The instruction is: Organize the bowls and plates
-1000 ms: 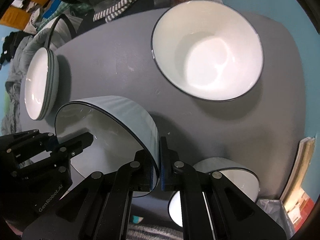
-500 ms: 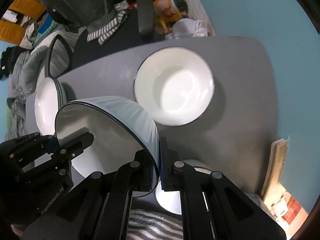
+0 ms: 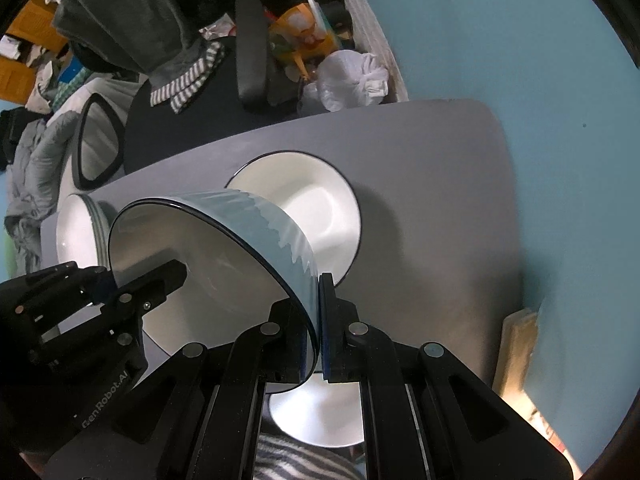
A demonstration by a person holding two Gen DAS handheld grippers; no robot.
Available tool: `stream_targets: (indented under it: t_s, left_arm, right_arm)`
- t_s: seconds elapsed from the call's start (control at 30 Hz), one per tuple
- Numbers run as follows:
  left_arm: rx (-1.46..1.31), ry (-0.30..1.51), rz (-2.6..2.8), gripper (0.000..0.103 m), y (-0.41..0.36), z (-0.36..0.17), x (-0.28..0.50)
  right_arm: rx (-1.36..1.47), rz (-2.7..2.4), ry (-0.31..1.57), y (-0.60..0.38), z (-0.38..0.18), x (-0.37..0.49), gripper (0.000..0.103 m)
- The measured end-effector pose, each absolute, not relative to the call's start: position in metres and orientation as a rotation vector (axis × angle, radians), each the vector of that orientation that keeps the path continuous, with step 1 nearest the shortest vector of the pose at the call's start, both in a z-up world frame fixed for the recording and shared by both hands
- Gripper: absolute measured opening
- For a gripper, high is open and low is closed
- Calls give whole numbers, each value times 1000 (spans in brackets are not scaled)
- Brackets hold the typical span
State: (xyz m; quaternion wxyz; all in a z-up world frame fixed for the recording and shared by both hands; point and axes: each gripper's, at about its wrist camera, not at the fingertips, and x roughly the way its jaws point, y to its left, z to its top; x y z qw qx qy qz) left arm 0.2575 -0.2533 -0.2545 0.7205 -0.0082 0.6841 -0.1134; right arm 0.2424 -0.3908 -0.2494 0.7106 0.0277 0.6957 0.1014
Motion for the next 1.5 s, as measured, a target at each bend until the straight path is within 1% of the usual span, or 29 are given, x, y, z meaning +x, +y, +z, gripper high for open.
stream_targets:
  t_s: [0.3, 0.6, 0.77, 0.83, 0.87, 0.9, 1.03, 1.1, 1.2, 1.23, 1.27, 1.3, 1.37, 1.43, 1.5]
  left_arm:
    - [-6, 1544, -249, 9, -261, -274, 278]
    - [27, 1563, -232, 9, -265, -294, 281]
    - [46, 1554, -224, 9, -265, -295, 285]
    - [42, 1554, -221, 9, -263, -295, 286]
    - [46, 1552, -216, 10, -263, -295, 287]
    - [47, 1547, -210, 13, -262, -295, 287]
    - [24, 1552, -208, 14, -259, -298, 288]
    - [24, 1553, -206, 16, -259, -298, 287]
    - [24, 1543, -194, 25, -256, -295, 286]
    - [23, 1540, -188, 29, -255, -295, 285]
    - [20, 1537, -184, 33, -254, -294, 285]
    - [17, 1529, -177, 35, -251, -292, 283]
    - [19, 1515, -173, 42, -249, -289, 281]
    - [21, 1504, -167, 49, -246, -286, 277]
    - [10, 1495, -162, 52, -243, -282, 273]
  right_arm:
    - [53, 203, 1589, -398, -265, 258, 6]
    - [40, 184, 1606, -396, -278, 268, 6]
    - [30, 183, 1612, -395, -283, 270, 6]
    - [18, 183, 1605, -395, -284, 272, 7]
    - [11, 180, 1601, -395, -284, 272, 11]
    - [-3, 173, 1597, -396, -283, 273, 12]
    - [1, 190, 1589, -399, -278, 275, 12]
    - [-3, 189, 1588, -400, -277, 276, 12]
    - [-26, 182, 1579, -400, -274, 276, 12]
    - [-33, 179, 1573, -400, -272, 275, 12]
    - [-37, 177, 1568, -400, -271, 274, 14]
    - [-40, 177, 1564, -401, -270, 273, 22]
    - [-45, 173, 1552, -401, -267, 271, 32]
    - [-54, 169, 1534, -401, -264, 269, 32]
    - [-54, 170, 1524, -402, -262, 267, 38]
